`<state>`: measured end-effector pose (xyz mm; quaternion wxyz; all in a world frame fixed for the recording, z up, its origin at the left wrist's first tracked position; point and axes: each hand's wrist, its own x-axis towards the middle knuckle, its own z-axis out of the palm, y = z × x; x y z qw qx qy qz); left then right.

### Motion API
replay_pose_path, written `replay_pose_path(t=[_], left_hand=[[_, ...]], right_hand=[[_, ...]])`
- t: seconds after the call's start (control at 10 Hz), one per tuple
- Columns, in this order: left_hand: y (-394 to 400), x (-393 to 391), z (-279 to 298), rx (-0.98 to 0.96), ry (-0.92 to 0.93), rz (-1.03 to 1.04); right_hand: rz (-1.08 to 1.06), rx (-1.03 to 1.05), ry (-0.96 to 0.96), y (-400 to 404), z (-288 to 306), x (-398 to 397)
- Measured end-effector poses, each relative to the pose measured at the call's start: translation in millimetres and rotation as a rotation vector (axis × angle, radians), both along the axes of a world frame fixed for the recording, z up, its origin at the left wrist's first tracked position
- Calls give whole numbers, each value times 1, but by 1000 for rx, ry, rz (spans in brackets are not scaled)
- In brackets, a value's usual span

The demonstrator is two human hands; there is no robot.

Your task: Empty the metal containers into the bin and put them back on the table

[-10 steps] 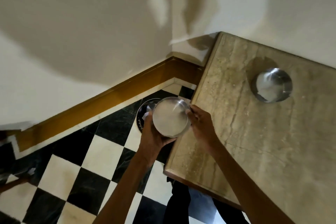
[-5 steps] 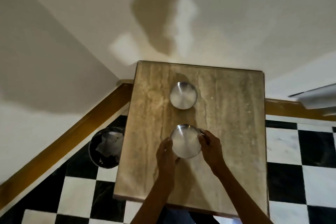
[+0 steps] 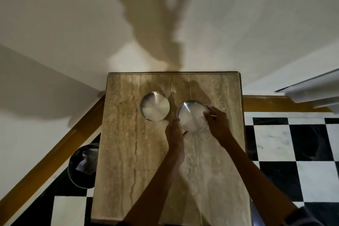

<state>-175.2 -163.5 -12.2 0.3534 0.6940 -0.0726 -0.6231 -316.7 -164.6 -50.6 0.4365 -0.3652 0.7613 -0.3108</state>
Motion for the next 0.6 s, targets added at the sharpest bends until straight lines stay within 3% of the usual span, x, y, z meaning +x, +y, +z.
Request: replay_pose_path(t=[0.4,0.6], left_hand=[[-25,6,-7,-24,69,123],[-18,17,13,-66,21,79]], right_hand=[[79,-13,54,-36,-13,2],[23,-33,86,-16,-5,8]])
